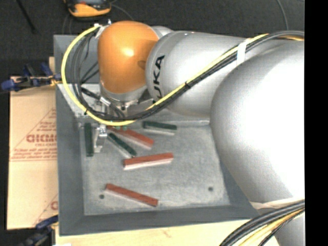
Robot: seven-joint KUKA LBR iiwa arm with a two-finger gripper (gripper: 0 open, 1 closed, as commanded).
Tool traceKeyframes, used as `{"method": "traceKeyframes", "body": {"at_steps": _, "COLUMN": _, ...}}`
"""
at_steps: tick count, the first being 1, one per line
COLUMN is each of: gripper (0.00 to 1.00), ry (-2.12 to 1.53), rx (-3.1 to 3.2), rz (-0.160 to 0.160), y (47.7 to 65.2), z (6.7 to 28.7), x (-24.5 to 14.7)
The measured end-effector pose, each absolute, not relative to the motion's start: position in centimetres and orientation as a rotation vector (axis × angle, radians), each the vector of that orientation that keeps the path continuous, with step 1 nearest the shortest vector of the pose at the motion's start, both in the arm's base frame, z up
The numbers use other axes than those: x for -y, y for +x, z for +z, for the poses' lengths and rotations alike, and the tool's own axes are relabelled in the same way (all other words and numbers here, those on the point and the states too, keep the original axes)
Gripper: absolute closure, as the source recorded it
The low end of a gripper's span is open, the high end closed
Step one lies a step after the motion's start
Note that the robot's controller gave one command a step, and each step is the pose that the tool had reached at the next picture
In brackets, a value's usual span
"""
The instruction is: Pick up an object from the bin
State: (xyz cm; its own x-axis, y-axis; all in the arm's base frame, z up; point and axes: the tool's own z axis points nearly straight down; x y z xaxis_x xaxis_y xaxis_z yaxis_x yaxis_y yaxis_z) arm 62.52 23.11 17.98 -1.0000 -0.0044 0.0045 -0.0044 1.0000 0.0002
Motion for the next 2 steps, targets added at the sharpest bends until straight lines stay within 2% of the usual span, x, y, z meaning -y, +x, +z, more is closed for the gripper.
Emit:
{"method": "traceKeyframes", "body": {"at_steps": 1, "gripper": 0.0, "ry": 0.001, "rx": 3.145, "rz": -0.003, "y": 62.7, "z": 18.5, "x": -23.0}}
{"method": "traceKeyframes", "body": {"at_steps": 2, "gripper": 1.0, "ry": -0.089, "rx": 3.14, "rz": -0.011, "y": 56.6, "z": 7.9, "x": -18.6}}
